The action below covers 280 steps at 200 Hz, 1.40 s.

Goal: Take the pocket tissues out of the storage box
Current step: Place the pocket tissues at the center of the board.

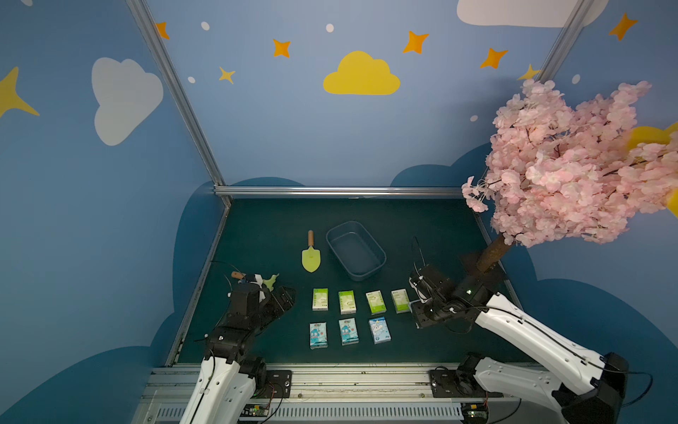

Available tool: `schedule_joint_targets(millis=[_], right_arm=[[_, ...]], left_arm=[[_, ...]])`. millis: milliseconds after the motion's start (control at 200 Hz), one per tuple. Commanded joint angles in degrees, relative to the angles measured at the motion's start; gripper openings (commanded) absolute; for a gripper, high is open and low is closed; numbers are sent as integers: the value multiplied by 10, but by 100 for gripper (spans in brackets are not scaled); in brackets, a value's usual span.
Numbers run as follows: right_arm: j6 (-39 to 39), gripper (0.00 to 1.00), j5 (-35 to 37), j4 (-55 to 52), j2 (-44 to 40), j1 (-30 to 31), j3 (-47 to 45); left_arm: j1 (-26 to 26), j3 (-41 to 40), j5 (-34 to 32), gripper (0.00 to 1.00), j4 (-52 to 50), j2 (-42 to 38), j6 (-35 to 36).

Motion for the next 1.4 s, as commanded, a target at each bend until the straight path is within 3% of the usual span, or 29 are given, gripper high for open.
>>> schedule_joint_targets(millis=[0, 305, 591, 1151, 1397], right_arm=[[28, 47, 12, 5, 1, 14, -4], [97, 48, -7, 93, -11, 26, -110], [99, 48, -20, 190, 17, 27, -184], [81, 49, -37, 227, 113, 30, -171], [81, 55, -38, 216, 149, 30, -161]], left_arm=[[5, -10, -9, 95, -30, -19, -17], [9, -20, -6, 96, -56, -57, -28], [11, -24, 2, 97, -45, -40, -18], [13, -17, 8, 98, -45, -24, -15], [14, -17, 10, 98, -43, -22, -12]])
